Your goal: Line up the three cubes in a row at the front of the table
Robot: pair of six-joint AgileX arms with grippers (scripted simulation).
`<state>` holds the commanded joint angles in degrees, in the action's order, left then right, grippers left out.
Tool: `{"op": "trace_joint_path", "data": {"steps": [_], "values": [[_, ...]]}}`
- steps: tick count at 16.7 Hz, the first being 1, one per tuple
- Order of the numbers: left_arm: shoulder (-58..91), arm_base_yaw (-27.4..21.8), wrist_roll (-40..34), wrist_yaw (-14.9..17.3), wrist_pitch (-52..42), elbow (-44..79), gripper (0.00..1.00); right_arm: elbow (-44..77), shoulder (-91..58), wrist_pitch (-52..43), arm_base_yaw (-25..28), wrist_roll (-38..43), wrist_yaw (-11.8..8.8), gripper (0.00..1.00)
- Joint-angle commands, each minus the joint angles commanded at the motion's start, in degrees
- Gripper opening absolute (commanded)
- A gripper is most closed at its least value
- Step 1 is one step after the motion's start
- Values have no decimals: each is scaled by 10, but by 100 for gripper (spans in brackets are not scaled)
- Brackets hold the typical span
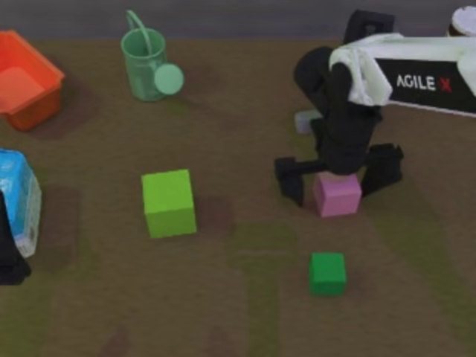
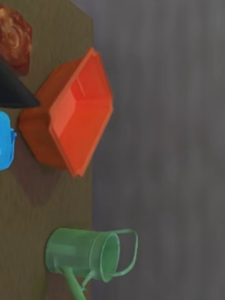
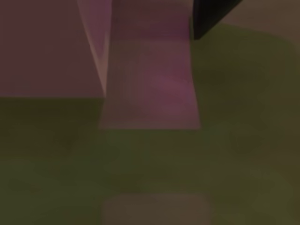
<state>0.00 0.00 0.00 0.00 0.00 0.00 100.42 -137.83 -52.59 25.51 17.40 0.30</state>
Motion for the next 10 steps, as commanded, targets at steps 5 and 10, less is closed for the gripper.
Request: {"op": "trace_joint_path", "data": {"steps": [5, 10], "values": [[0, 0, 0, 0, 0, 0, 100, 0, 0, 0, 0, 0, 0, 47], [0, 0, 0, 0, 0, 0, 100, 0, 0, 0, 0, 0, 0, 10]]}}
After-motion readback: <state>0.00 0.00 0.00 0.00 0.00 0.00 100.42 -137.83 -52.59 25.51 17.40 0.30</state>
